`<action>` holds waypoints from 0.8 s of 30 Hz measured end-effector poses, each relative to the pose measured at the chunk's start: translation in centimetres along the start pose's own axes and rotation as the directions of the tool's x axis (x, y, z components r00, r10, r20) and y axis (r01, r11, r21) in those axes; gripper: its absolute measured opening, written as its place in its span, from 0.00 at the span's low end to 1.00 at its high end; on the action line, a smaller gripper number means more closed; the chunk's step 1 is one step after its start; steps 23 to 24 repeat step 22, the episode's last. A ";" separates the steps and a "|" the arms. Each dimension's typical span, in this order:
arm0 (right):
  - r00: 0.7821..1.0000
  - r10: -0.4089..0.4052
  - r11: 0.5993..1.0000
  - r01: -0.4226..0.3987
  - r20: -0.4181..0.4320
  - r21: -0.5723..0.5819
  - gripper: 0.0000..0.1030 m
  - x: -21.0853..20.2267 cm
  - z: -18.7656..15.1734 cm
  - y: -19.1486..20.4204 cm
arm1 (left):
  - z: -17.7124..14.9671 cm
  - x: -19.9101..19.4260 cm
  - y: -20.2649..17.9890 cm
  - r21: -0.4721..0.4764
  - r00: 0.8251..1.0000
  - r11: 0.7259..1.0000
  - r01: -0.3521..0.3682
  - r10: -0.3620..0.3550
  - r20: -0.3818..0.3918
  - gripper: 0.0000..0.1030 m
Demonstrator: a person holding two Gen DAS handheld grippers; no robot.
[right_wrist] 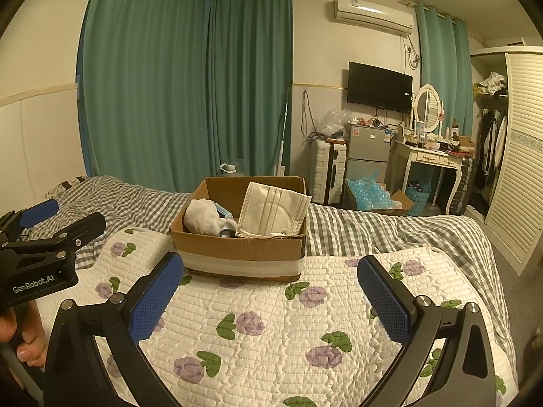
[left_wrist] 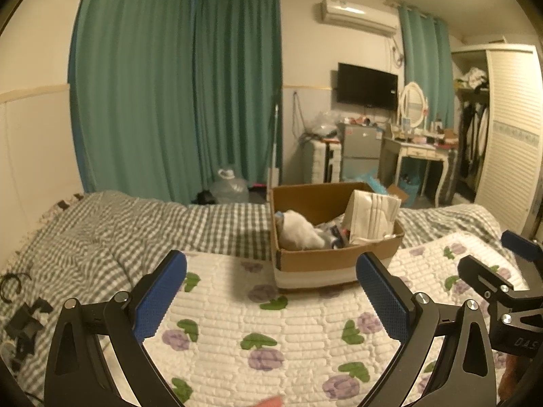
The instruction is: Organize soft objects
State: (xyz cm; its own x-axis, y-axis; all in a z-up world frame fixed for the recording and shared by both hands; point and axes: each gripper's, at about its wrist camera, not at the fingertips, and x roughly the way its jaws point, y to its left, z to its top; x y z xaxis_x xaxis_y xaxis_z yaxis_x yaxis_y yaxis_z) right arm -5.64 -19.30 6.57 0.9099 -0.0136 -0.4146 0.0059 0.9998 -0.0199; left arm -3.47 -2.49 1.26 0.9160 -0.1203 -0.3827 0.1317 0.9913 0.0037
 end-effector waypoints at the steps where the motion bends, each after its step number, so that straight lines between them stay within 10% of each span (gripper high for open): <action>1: 1.000 -0.001 1.000 0.001 0.000 0.000 1.00 0.0 0.0 0.0 | 0.0 0.0 0.0 0.002 1.000 1.000 -0.002 0.002 0.002 0.99; 24: 1.000 0.000 1.000 0.000 -0.005 0.000 1.00 0.0 0.0 0.1 | -0.1 -0.1 -0.3 0.022 1.000 0.999 -0.030 0.030 0.007 0.99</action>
